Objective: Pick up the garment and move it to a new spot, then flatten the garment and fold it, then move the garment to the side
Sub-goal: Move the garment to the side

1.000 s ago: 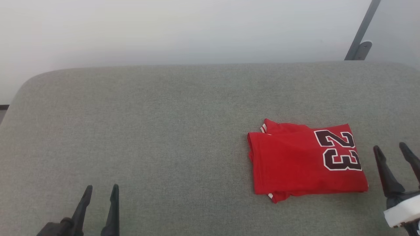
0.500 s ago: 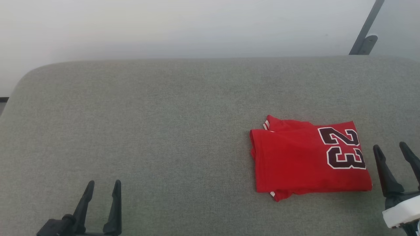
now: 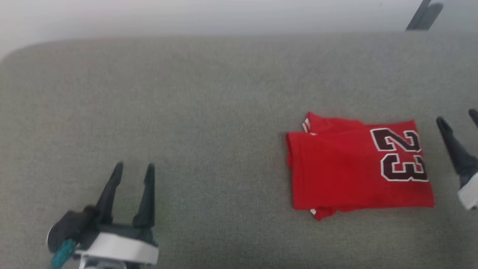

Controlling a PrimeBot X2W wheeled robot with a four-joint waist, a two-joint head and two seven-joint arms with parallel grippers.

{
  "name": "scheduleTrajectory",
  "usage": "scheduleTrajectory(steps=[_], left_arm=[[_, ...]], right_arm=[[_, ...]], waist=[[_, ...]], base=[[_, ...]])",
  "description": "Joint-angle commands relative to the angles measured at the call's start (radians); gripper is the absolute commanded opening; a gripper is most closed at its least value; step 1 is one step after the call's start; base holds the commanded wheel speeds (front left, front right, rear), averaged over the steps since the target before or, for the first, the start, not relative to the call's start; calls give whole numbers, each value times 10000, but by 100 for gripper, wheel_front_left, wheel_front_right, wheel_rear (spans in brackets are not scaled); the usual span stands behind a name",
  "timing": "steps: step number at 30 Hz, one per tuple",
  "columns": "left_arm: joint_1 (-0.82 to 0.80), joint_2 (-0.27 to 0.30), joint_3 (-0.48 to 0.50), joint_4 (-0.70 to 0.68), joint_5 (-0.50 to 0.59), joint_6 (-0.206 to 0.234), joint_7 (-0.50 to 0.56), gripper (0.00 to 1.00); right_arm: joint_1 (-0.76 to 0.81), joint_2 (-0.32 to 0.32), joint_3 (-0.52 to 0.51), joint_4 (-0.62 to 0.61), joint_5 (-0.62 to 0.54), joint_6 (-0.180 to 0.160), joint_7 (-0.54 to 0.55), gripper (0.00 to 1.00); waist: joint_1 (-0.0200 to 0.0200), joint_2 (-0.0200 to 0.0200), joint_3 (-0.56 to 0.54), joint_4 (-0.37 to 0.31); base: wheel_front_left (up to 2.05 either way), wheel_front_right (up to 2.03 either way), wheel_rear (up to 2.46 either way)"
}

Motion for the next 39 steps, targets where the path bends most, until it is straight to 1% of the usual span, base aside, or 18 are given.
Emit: scheduleTrajectory(steps=[1,2,3,4,5,8,11,13,18,22,23,24,25,26,30,35,36,39], left_arm=[[-422,-6,-149,-5,99,-16,-46,100],[-601,-16,-223,0,97,-16,-46,100],[-601,-16,-223,0,97,-16,-46,100],[-878,-14,-372,47,99,-16,-46,100],[-878,-14,-372,47,99,-16,-46,100],[-1278,2,-496,80,92,-16,-46,100],[-1610,16,-605,69,67,-16,-46,100],[-1807,37,-676,97,30,-16,-46,100],[-2318,132,-880,159,-10,-16,-46,100],[-2690,218,-971,232,-30,-16,-46,100],[-2770,235,-1015,266,-28,-16,-46,100],[-2843,259,-1051,290,-26,-16,-46,100],[-2902,293,-1081,303,-20,-16,-46,100],[-2962,327,-1120,328,-14,-16,-46,100],[-3138,535,-1199,291,74,-16,-46,100],[-3608,948,-1318,14,196,-16,-46,100],[-3945,1196,-1427,-127,266,-16,-46,100],[-4603,1618,-1748,-276,326,-16,-46,100]], right_arm=[[-402,-330,95,45,179,1,737,100],[-591,-478,79,111,298,1,1176,100],[-591,-478,79,111,298,1,1176,100],[-859,-771,166,64,558,1,1934,100],[-859,-771,166,64,558,1,1934,100],[-997,-1115,254,72,1052,1,3358,100],[-896,-1286,272,-36,1704,2,4892,100],[-809,-1342,238,-126,1982,1,5704,100],[-685,-998,301,-226,2228,2,7127,100],[-622,-589,433,-182,2181,2,7658,100],[-613,-526,463,-194,2142,2,7711,85],[-649,-445,449,-191,2100,1,7689,43],[-688,-371,413,-187,2045,-5,7610,27],[-716,-333,356,-194,2020,-8,7540,0],[-896,-236,-113,-241,1897,-18,6923,0],[-1092,-409,-965,-241,1805,-45,5786,0],[-1245,-424,-1389,-126,1802,-9,5324,0],[-1522,-505,-2063,247,1812,-4,4654,0]], waist=[[0,-1,606,107],[0,-1,745,140],[0,-1,745,140],[0,-1,1032,194],[0,-1,1032,194],[0,-1,1480,241],[0,-1,1907,298],[0,-1,2170,326],[0,-1,2832,390],[0,-1,3187,399],[0,-1,3238,394],[0,-1,3288,373],[0,-1,3322,335],[0,-1,3347,290],[0,-1,3422,-90],[0,-1,3775,-792],[0,-1,4045,-1102],[0,-1,4486,-1468]], base=[[0,0,0],[0,0,0],[0,0,0],[0,0,0],[0,0,0],[0,0,0],[0,0,0],[0,0,0],[0,0,0],[0,0,0],[0,0,0],[0,0,0],[0,0,0],[0,0,0],[0,0,0],[0,0,0],[0,0,0],[0,0,0]])
